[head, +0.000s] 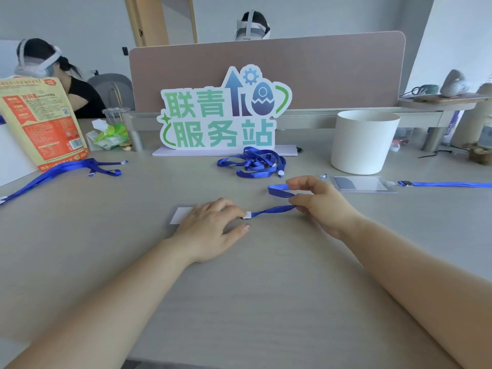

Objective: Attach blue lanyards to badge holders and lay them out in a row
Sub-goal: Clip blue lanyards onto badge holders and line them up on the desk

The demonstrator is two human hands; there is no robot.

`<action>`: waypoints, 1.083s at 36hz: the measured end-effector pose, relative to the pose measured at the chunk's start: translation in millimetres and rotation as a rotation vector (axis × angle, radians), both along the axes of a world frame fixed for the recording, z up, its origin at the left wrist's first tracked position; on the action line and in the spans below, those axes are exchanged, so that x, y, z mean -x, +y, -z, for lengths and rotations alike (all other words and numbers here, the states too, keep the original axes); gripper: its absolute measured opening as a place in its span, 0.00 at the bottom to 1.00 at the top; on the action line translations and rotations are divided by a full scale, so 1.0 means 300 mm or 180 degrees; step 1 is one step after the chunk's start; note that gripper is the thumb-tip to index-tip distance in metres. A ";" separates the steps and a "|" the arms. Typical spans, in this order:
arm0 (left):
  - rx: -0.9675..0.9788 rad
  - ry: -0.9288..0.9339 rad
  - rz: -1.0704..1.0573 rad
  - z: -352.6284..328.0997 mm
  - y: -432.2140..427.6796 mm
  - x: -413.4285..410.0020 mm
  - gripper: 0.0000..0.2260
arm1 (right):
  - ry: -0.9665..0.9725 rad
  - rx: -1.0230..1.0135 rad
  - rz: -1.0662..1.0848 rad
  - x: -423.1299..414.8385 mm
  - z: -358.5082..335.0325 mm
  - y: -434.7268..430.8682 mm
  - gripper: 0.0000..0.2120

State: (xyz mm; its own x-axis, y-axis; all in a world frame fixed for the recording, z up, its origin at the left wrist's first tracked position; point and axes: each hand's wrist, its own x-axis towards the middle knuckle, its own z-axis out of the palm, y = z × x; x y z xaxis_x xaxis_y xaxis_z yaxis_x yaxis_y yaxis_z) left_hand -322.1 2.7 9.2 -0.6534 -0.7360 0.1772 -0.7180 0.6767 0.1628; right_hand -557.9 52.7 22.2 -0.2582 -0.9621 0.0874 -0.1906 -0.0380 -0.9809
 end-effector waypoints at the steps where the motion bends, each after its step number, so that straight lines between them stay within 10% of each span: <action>1: 0.0112 0.0028 0.0018 -0.003 0.010 -0.001 0.29 | -0.0262 0.0000 -0.0034 0.002 -0.004 0.015 0.14; 5: 0.0094 0.0260 -0.0152 -0.015 0.065 0.043 0.18 | -0.0548 -0.0051 -0.0076 0.023 -0.008 0.077 0.15; 11: -0.0566 -0.0826 -0.0319 0.008 0.147 0.119 0.31 | -0.0490 -0.0049 0.0090 0.058 0.008 0.172 0.16; 22: -0.0552 -0.0809 -0.0346 -0.013 0.186 0.107 0.27 | -0.0697 0.0033 0.0633 0.281 0.004 0.401 0.13; 31: -0.0643 -0.0691 -0.0472 -0.008 0.275 0.261 0.48 | -0.0578 0.0066 0.1048 0.460 0.007 0.510 0.15; 39: -0.0586 -0.0795 -0.0420 0.002 0.289 0.275 0.39 | -0.0855 0.0277 0.1305 0.577 0.022 0.578 0.21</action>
